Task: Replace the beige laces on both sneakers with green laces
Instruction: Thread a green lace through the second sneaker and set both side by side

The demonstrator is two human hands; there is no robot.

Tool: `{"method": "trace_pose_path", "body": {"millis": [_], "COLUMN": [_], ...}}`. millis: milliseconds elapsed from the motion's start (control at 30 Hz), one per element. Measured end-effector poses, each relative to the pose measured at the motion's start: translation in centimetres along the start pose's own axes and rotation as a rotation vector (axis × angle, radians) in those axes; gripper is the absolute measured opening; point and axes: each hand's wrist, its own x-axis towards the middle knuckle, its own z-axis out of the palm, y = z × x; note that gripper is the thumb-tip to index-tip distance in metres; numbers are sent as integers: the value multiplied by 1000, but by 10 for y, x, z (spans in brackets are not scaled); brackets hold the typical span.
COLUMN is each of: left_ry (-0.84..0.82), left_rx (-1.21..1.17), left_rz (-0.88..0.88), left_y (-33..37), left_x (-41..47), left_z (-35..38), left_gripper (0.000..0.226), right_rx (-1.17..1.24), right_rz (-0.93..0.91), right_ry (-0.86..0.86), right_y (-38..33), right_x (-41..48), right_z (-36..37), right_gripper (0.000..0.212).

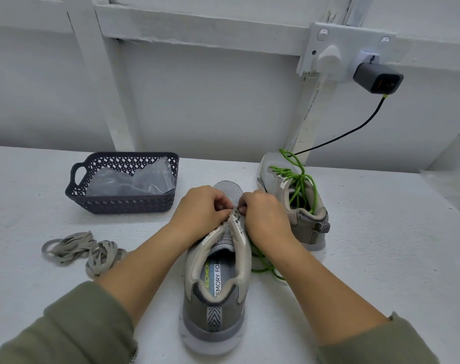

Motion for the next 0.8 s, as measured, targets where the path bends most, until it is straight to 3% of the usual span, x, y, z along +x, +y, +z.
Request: {"method": "trace_pose_path", "body": {"millis": [167,267,367,500,567,700,800], "left_ry": [-112,-209,-193,-157,-140,47,86], "left_rx": [224,138,44,-104,-275,-873,-868], "left_rz": [146,230,246,120,39,-224,-205], "left_y": [6,-1,-12,-18,-19,-16,-15], "left_x": [6,12,12,6,2,-7,-11], "left_z": [-2,-7,-15,-20,-20,-15,-12], "left_gripper": [9,14,15,9,12,15,16], "right_rx": [12,52,121,104,116,66,15], "right_rz": [46,51,7,36,57,44,26], "right_ry": [-55,-77,-110,-230,-249,-321,-381], "right_y": [-1,-4,-9,-15,-18,-22,-24], "right_x": [3,6,7,5,5,13,22], "right_z": [-4,-13,-26,-38,-41,-48,-51], "right_gripper": [25,26,30,56,52,48,47]}}
